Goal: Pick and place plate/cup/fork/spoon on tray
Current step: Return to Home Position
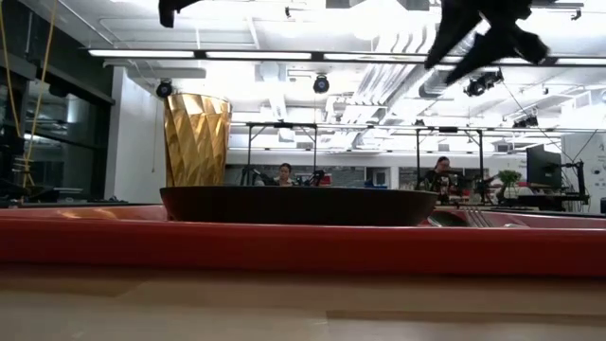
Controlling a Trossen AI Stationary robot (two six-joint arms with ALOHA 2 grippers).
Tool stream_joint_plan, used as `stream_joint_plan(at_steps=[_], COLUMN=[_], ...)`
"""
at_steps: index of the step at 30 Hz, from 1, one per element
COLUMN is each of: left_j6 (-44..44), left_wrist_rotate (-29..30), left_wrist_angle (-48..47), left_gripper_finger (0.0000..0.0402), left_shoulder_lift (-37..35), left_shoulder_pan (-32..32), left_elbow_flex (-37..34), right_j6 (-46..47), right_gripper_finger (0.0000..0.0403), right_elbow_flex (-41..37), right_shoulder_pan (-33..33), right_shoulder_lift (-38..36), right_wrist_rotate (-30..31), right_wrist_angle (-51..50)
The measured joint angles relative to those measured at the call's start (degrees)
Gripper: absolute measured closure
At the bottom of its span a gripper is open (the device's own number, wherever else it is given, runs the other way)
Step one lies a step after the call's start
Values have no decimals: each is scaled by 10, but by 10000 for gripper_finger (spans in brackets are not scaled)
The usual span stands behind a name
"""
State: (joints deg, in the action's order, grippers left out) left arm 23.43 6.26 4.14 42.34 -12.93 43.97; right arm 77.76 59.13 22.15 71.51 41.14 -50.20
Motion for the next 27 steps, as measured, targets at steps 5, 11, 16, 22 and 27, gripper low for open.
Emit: stream_joint_plan(at_steps=[5,11,16,22,27], left_j6=[14,-14,-39,-41,-52], left_wrist_rotate=[1,5,39,48,33], left_wrist_angle=[-2,-21,28,82,81], left_gripper_finger=[227,377,396,401,401], left_shoulder_lift=[0,1,-1,-25,-31], left_shoulder_pan=[36,99,160,189,192], left_elbow_flex=[0,-1,-31,-79,-79], right_j6=[-179,-366,-422,-466,-493], right_gripper_finger=[288,362,397,399,401], right_elbow_flex=[0,0,0,0,0], right_shoulder_pan=[-35,-65,-72,-72,-71], right_shoulder_lift=[-77,-141,-180,-210,-218], right_wrist_rotate=[3,-3,-24,-38,-82], right_wrist_angle=[70,147,173,182,182])
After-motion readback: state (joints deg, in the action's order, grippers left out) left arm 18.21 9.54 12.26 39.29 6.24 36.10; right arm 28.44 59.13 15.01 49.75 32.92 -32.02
